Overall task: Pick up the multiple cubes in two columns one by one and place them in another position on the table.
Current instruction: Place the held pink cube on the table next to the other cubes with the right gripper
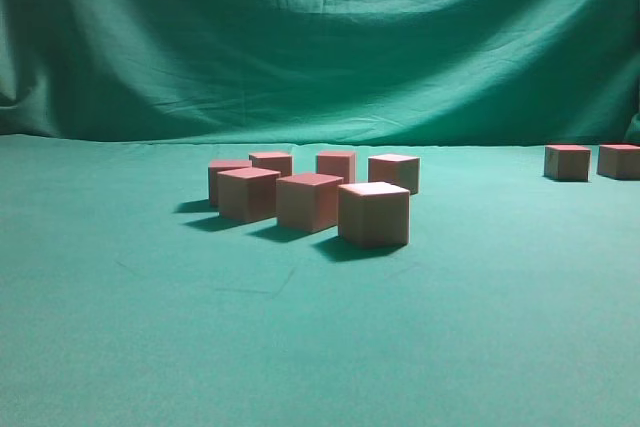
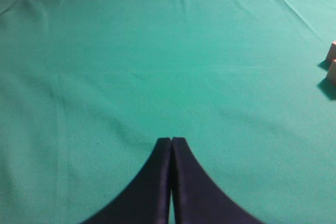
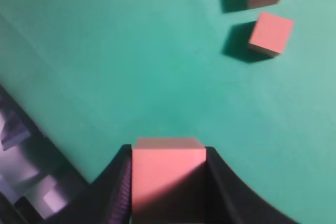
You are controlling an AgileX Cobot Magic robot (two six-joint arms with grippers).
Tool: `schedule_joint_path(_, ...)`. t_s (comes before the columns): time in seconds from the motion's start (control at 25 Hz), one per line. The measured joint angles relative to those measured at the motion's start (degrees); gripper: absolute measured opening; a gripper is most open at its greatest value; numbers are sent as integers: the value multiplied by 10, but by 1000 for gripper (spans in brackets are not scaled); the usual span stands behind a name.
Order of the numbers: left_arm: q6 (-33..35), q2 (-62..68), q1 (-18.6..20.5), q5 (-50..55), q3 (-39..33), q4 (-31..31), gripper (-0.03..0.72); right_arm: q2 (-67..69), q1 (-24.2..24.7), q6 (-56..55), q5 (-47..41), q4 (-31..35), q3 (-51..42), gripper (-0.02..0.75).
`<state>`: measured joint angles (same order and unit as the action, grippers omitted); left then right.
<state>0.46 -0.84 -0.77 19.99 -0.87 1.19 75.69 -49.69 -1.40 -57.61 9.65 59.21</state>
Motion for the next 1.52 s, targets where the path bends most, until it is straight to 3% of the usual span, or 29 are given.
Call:
schedule_joint_path(0.24, 0, 0, 0, 0, 0, 0, 0, 94, -10, 7, 13, -40, 13, 269)
schedule_joint_path(0.76, 0, 0, 0, 0, 0, 0, 0, 208, -10, -26, 132, -110, 17, 269)
schedule_joint_path(1.52, 0, 0, 0, 0, 0, 0, 0, 262, -10, -102, 148, -178, 17, 269)
